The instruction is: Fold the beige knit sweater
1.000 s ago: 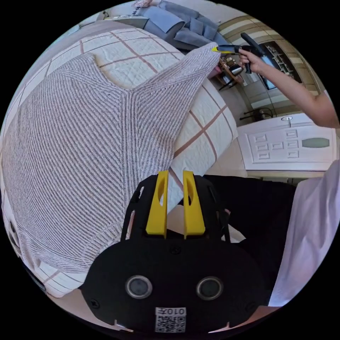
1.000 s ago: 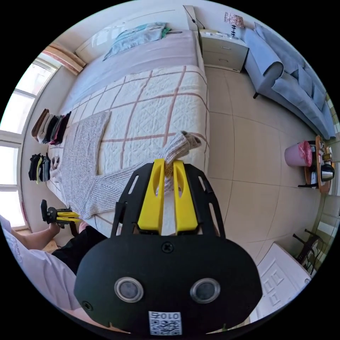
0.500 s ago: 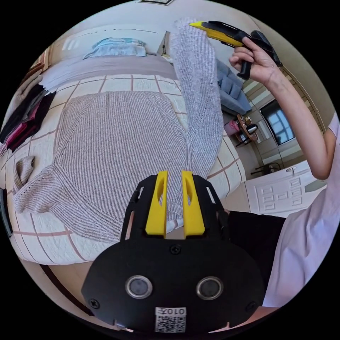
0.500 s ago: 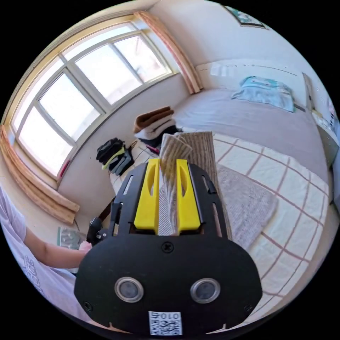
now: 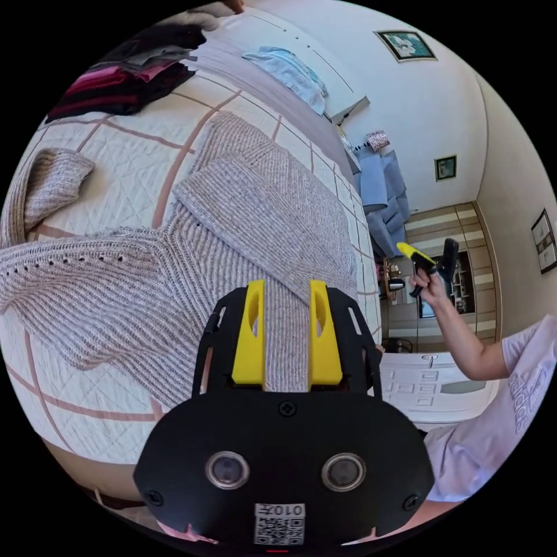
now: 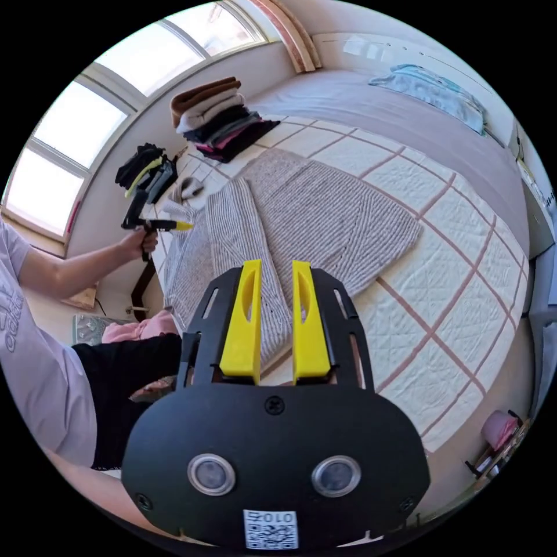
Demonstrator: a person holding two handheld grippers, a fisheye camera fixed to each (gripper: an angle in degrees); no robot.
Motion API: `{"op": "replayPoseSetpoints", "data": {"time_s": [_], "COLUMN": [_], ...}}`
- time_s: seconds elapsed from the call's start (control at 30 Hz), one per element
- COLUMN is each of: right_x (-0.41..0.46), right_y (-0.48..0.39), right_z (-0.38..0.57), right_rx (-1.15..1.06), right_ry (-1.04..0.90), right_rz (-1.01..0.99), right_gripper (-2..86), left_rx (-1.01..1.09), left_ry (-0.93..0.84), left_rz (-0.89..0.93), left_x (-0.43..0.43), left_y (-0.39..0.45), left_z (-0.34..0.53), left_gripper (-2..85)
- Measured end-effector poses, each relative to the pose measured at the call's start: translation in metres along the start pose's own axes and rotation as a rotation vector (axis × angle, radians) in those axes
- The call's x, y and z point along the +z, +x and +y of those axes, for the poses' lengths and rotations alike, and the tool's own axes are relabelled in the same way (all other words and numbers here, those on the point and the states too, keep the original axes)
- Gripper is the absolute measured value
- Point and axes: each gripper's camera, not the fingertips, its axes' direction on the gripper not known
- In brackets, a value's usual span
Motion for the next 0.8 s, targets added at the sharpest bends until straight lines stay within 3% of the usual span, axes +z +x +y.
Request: {"op": "replayPoseSetpoints", "data": {"time_s": [0.27, 0.43, 0.5, 0.67, 0.8], "right_x": [0.119, 0.165, 0.165, 0.141, 0.143], "right_y": [0.056, 0.087, 0.097, 0.144, 0.190], "right_z": [0.020, 0.048, 0.062, 0.095, 0.118], "right_rx": [-0.310, -0.394, -0.408, -0.414, -0.333], "right_ry": [-0.329, -0.432, -0.390, -0.404, -0.404], "right_rz": [-0.020, -0.061, -0.014, -0.022, -0.094], "right_gripper": [10.2, 7.7, 6.1, 4.7, 4.5], "left_rx": [-0.215, -0.291, -0.316, -0.171, -0.101], "left_ry": [0.053, 0.073, 0.089, 0.133, -0.009], "left_rz": [-0.132, -0.192, -0.224, -0.187, -0.273], "left_x": [-0.024, -0.026, -0.031, -0.050, -0.033], "left_y": [0.000, 0.010, 0.015, 0.053, 0.070], "left_z": [-0.029, -0.023, -0.019, -0.019, -0.014], "left_gripper": [9.8, 7.1, 5.1, 1.3, 0.5]}}
